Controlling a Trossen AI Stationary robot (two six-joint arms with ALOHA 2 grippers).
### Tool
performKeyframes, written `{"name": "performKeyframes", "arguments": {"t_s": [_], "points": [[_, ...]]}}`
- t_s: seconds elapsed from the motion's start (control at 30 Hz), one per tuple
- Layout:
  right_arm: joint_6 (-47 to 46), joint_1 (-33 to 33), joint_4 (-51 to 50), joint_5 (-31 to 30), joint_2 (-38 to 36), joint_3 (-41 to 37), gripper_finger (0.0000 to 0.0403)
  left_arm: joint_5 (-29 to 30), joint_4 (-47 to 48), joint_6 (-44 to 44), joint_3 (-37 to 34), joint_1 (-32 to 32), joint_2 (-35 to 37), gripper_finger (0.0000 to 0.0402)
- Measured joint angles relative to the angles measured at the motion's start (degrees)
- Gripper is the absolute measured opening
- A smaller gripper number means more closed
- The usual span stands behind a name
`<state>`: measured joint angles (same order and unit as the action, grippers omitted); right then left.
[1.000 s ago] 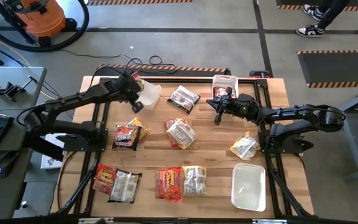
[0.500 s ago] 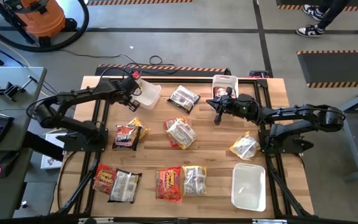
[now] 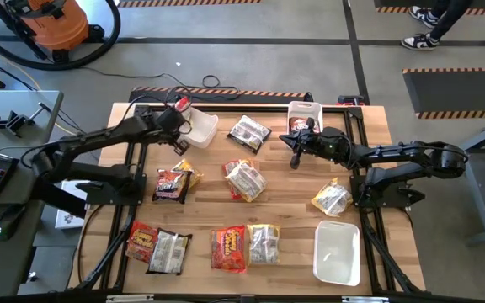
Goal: Sort Maruchan noodles
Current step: Put the yellow noodle pack into the bottom white bin
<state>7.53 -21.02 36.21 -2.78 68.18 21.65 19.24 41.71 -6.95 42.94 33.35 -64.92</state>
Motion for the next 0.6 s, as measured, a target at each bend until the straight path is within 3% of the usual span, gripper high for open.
{"name": "performKeyframes", "arguments": {"t_s": [0.2,0.47,0.6], "points": [[0.0,0.0,0.0,0.7,0.0,0.0,0.0000,-2.9,-5.4,1.4,-0.7,-10.4,3.1,0.0000],[-2.2,0.0,2.2,3.0,0.0,0.0,0.0000,-18.1,-47.3,2.1,-16.3,-19.9,1.1,0.0001],[-3.8,0.0,3.0,3.1,0.0,0.0,0.0000,-18.6,-53.3,2.6,-17.6,-22.7,-1.2,0.0016]]}}
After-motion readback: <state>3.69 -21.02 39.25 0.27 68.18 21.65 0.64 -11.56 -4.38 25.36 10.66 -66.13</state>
